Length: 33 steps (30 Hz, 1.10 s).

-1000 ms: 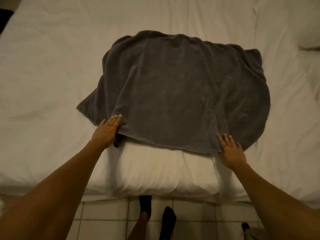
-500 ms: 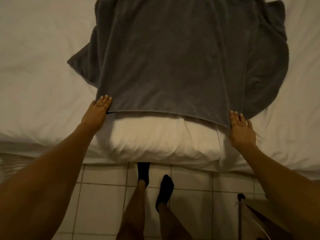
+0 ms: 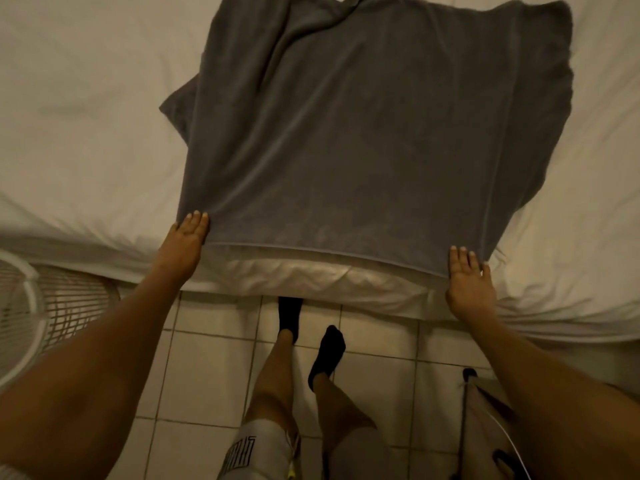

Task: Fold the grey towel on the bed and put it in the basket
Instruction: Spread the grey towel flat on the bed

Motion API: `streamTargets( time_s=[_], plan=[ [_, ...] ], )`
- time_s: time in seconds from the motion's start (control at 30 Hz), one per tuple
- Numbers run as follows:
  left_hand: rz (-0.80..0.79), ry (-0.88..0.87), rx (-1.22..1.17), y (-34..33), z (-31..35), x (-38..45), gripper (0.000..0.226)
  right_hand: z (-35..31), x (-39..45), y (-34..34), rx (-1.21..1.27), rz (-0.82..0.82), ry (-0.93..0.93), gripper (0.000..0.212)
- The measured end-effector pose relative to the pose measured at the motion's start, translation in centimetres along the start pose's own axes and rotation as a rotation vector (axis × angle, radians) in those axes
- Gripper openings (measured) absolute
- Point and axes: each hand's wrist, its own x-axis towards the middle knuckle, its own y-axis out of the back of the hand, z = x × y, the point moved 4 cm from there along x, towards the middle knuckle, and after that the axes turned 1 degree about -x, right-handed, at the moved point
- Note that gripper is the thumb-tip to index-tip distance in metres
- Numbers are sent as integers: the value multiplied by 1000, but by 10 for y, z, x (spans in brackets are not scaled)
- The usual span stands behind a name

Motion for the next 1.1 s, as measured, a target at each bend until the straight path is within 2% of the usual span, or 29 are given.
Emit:
streamTargets(
  time_s=[0.2, 0.33, 0.5, 0.6, 0.83, 1.1],
  plan=[
    [-122, 5, -25, -17, 19, 17, 65, -13, 10, -16, -2, -107, 73, 76],
    [-234, 1, 24, -21, 40, 15, 73, -21, 9, -23, 103, -180, 109, 78],
    [-197, -52, -62, -19, 95, 29, 68, -41, 22, -11, 327, -24, 101, 60],
    [-191, -115, -20, -27, 138, 52, 68, -63, 38, -3, 402, 1, 95, 59],
    [-145, -311, -39, -48, 224, 91, 70, -95, 69, -6, 396, 7, 17, 60],
    [-144, -396, 51, -39, 261, 132, 67, -68, 92, -8, 403, 23, -111, 59]
  ],
)
